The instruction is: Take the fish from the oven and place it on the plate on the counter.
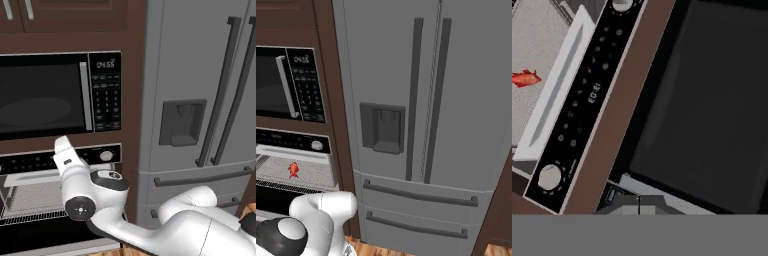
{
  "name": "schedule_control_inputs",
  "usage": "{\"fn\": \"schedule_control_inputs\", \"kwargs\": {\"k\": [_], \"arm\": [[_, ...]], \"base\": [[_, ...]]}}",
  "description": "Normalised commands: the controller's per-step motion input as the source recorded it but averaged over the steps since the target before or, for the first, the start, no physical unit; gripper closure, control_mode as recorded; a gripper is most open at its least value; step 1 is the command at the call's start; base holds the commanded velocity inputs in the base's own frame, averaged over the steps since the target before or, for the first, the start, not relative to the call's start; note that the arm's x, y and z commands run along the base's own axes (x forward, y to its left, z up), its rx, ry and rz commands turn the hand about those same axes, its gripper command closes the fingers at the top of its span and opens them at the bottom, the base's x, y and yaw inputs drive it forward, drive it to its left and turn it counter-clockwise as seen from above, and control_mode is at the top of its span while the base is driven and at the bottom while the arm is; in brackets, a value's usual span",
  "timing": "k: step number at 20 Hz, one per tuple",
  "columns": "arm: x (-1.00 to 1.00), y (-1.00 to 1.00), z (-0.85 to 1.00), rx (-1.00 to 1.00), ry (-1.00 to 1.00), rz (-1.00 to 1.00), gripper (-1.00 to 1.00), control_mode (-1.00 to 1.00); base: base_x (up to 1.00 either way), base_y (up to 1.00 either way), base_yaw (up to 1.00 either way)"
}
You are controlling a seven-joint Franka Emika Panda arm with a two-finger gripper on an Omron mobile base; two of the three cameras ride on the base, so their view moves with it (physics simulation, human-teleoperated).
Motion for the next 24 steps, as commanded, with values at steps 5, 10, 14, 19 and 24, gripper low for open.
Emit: {"fn": "schedule_control_inputs", "kwargs": {"k": [5,10,14,19,24], "arm": [[0.00,0.38,-0.31,0.31,0.08,0.02,1.00,-1.00],[-0.13,0.25,-0.19,0.43,0.00,-0.14,1.00,-1.00],[-0.13,0.52,-0.18,0.73,0.00,-0.40,1.00,-1.00],[-0.01,0.31,-0.02,0.77,0.09,-0.37,-1.00,-1.00],[0.02,0.05,0.00,0.77,0.46,-0.16,-1.00,-1.00]], "base": [[0.00,0.00,0.00],[0.00,0.00,0.00],[0.00,0.00,0.00],[0.00,0.00,0.00],[0.00,0.00,0.00]]}}
